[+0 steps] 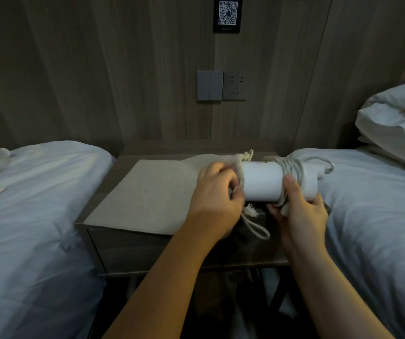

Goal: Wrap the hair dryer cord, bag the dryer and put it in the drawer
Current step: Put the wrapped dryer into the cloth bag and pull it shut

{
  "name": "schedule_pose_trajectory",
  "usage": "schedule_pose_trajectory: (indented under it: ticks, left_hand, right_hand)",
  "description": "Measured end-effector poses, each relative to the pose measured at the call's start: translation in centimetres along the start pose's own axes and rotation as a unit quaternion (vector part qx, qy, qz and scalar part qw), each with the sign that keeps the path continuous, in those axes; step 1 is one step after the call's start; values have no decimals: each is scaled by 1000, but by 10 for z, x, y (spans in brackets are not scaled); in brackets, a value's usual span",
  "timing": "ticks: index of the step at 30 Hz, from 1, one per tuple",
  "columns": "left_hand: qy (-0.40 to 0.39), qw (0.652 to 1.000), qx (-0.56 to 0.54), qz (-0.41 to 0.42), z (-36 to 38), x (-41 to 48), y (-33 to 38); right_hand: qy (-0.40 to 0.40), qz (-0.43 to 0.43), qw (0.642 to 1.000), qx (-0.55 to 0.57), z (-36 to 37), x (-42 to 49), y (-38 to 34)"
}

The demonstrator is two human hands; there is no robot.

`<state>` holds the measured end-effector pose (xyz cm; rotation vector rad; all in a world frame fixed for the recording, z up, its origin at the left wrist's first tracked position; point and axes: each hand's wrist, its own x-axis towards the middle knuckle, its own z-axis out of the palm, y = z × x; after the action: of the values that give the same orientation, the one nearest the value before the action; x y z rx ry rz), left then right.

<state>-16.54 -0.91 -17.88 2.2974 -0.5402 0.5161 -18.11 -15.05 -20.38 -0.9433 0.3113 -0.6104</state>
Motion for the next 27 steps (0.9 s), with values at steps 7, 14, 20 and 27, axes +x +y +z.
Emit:
schedule_pose_trajectory:
  ticks: [7,14,20,27]
  left_hand:
    - [-101,973,190,78,-13,8,-6]
    - [-236,859,327,316,13,25,-23]
    - [-256,778,400,411,-22,63,-28]
    - [-239,932,238,-131,-24,92,-40]
  right_hand:
    - [32,-3,999,21,-11,2,-22]
    - [32,-13,999,-1,-28,-3,-45]
    - [34,34,999,24,-37,-2,-42]
    - [-69,70,994,-47,-28,22,-55]
